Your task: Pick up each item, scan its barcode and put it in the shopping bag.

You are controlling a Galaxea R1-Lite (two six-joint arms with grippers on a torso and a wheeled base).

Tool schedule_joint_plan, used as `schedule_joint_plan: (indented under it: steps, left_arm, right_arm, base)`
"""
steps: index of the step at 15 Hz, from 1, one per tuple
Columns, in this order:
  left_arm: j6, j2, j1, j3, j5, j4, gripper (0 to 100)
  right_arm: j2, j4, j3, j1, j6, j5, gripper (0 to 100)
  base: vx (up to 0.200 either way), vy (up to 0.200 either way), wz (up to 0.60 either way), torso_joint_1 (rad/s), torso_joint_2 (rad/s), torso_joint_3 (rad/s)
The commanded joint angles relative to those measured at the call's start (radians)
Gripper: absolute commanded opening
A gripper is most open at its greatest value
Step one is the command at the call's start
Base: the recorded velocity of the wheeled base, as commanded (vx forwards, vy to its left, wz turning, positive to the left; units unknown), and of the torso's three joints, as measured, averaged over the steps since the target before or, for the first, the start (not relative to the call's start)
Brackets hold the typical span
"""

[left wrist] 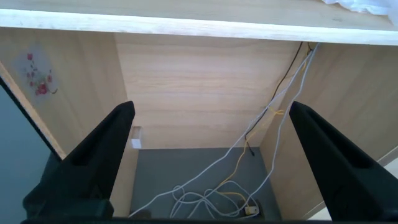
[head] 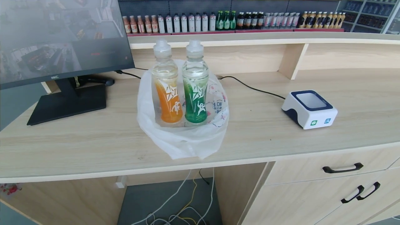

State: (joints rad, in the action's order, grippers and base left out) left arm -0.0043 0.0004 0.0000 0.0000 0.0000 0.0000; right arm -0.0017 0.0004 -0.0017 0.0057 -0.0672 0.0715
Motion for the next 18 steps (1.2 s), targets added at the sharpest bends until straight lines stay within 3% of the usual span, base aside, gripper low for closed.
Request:
schedule_joint_plan:
  steps: [1,18]
  left_arm:
    - [0.0,0.0,0.0,0.0,0.0,0.0,100]
    - [-0.003,0.0,0.0,0.0,0.0,0.0,100]
  right_arm:
    - [0.002,0.0,0.0,0.0,0.0,0.001,100]
    - [0.002,0.0,0.0,0.0,0.0,0.001,100]
  base:
    - [0.0,-0.2,0.0,-0.002,0.0,0.002]
    - [0.0,-0.188,0.0,0.003,0.0,0.002]
